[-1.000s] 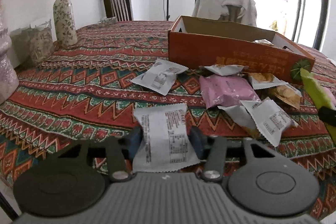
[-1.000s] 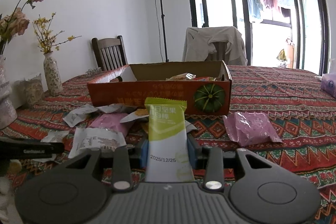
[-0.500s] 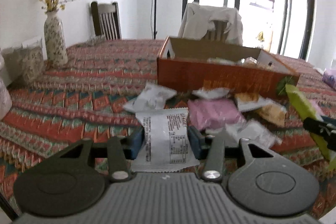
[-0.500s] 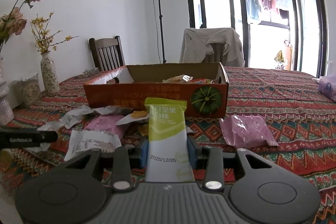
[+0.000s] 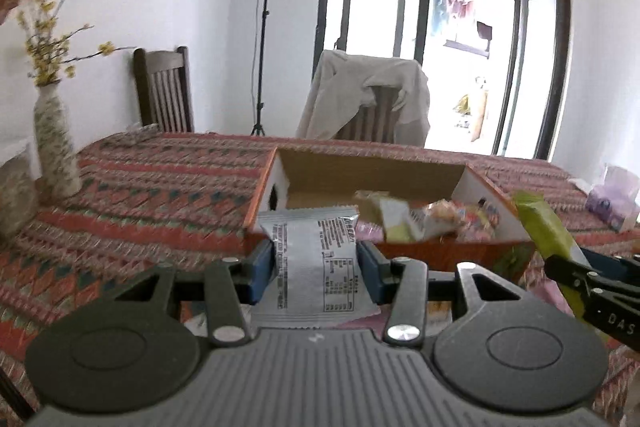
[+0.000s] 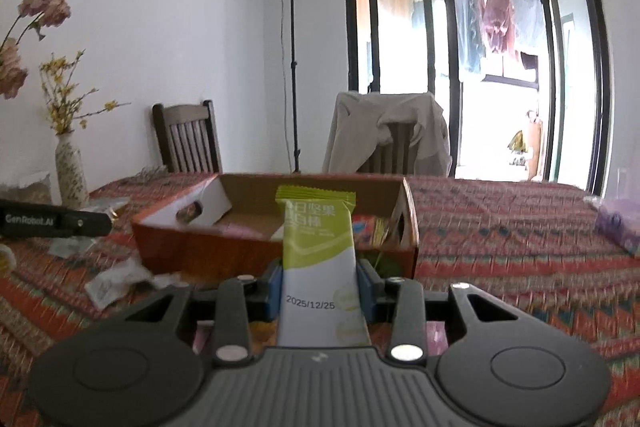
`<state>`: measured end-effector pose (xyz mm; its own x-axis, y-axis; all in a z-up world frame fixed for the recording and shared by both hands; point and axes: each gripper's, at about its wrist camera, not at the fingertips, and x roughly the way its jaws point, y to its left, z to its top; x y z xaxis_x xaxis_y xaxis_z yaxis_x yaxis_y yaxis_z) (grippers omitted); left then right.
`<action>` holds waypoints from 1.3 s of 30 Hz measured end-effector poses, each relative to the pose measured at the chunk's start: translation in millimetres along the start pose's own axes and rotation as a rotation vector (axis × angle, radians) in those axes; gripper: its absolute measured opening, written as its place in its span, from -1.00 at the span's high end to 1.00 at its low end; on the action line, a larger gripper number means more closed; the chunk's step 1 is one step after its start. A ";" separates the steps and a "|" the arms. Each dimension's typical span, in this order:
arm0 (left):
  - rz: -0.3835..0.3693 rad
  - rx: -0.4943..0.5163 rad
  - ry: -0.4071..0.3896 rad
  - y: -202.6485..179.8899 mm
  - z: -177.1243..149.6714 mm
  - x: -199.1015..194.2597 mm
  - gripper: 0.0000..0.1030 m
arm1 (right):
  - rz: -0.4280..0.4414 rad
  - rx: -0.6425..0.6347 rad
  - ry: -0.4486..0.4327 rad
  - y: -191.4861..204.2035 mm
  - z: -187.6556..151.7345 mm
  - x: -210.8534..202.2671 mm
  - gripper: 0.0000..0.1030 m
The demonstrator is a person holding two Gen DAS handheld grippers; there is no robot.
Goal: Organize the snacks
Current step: 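Carry the white packet and white-green bar into the box and open both tools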
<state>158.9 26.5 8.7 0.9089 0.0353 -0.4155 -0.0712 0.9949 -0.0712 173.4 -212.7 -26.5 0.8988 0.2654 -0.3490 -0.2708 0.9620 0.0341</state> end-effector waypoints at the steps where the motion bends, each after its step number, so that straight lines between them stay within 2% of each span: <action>1: -0.004 0.000 -0.002 -1.5 4.6 5.1 0.08 | -0.006 -0.001 -0.007 -0.9 4.9 4.7 0.28; 10: -0.037 -0.021 -0.006 -14.4 42.2 58.0 0.08 | -0.041 0.007 -0.014 -9.4 51.5 63.7 0.28; 16: -0.029 -0.037 0.006 -18.5 56.5 96.6 0.08 | -0.059 0.009 -0.005 -10.7 72.7 106.4 0.28; 23: 0.001 -0.061 0.017 -13.8 51.3 133.6 0.08 | -0.092 0.024 0.018 -14.2 65.4 148.8 0.28; 27: 0.024 -0.010 0.005 -12.9 42.2 145.2 0.08 | -0.104 0.016 0.029 -16.7 51.0 160.1 0.28; 33: -0.012 -0.021 0.037 -7.4 32.4 157.5 0.07 | -0.104 0.000 0.060 -16.6 41.4 166.0 0.26; 34: -0.012 -0.022 0.038 -6.5 31.3 158.0 0.03 | -0.107 0.002 0.065 -16.8 40.3 166.7 0.25; 36: -0.011 -0.025 0.034 -4.7 29.1 157.8 -0.21 | -0.107 0.005 0.070 -17.6 41.3 167.3 0.26; 38: -0.015 -0.035 0.020 -3.5 28.1 155.1 -0.63 | -0.104 0.015 0.064 -19.0 41.7 165.3 0.04; 39: -0.010 -0.038 0.007 -2.8 28.0 152.7 -0.69 | -0.103 0.019 0.059 -19.6 41.7 163.9 -0.29</action>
<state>309.4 31.8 -29.2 0.9069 0.0241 -0.4206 -0.0774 0.9909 -0.1101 340.3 -185.4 -45.4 0.8996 0.1617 -0.4056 -0.1714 0.9851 0.0127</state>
